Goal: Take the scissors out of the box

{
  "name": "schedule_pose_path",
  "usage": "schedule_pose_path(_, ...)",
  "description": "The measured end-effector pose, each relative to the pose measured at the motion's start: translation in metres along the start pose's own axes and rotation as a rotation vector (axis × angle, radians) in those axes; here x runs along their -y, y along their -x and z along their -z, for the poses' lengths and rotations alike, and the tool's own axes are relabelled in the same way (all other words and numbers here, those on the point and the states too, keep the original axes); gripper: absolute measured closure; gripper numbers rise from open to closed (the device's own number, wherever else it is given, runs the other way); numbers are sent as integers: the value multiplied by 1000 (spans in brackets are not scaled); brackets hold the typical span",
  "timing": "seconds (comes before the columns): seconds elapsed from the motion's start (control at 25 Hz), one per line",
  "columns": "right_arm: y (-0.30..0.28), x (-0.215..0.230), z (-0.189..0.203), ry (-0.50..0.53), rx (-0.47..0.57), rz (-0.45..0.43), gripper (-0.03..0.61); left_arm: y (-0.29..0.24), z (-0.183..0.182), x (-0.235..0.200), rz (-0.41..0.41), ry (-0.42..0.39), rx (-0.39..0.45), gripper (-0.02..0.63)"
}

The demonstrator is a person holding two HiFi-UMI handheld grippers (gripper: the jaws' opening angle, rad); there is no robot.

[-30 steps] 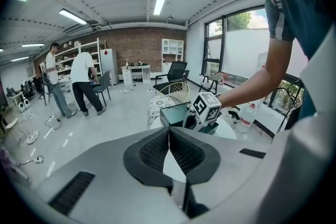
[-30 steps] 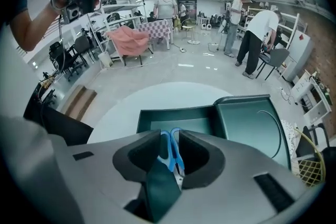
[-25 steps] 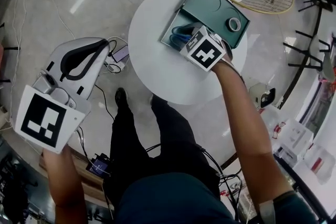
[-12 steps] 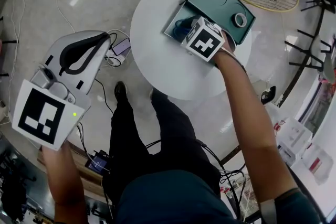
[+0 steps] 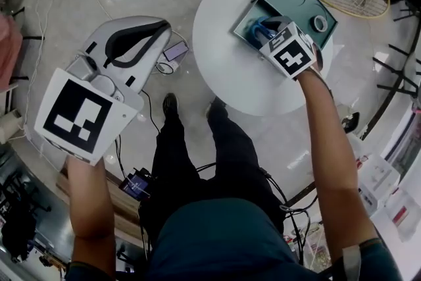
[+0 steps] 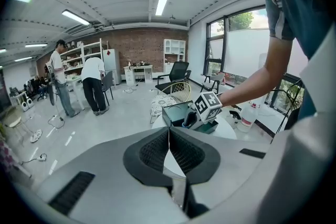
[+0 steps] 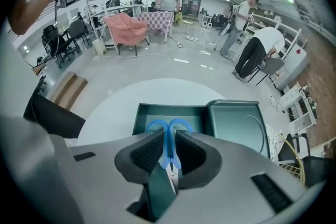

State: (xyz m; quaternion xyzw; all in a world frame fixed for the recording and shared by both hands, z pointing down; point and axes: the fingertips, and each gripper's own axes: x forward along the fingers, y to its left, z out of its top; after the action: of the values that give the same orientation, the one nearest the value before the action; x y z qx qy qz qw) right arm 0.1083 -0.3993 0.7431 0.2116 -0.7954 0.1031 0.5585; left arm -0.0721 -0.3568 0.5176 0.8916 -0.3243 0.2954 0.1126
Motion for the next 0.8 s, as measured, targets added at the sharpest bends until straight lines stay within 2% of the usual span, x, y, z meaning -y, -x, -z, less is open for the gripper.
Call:
schedule_pose_path(0.4, 103, 13, -26, -100, 154, 180, 485, 48, -47, 12, -5, -77, 50, 592)
schedule_pose_path(0.8, 234, 17, -41, -200, 309, 335, 485, 95, -98, 35, -2, -146, 101, 592)
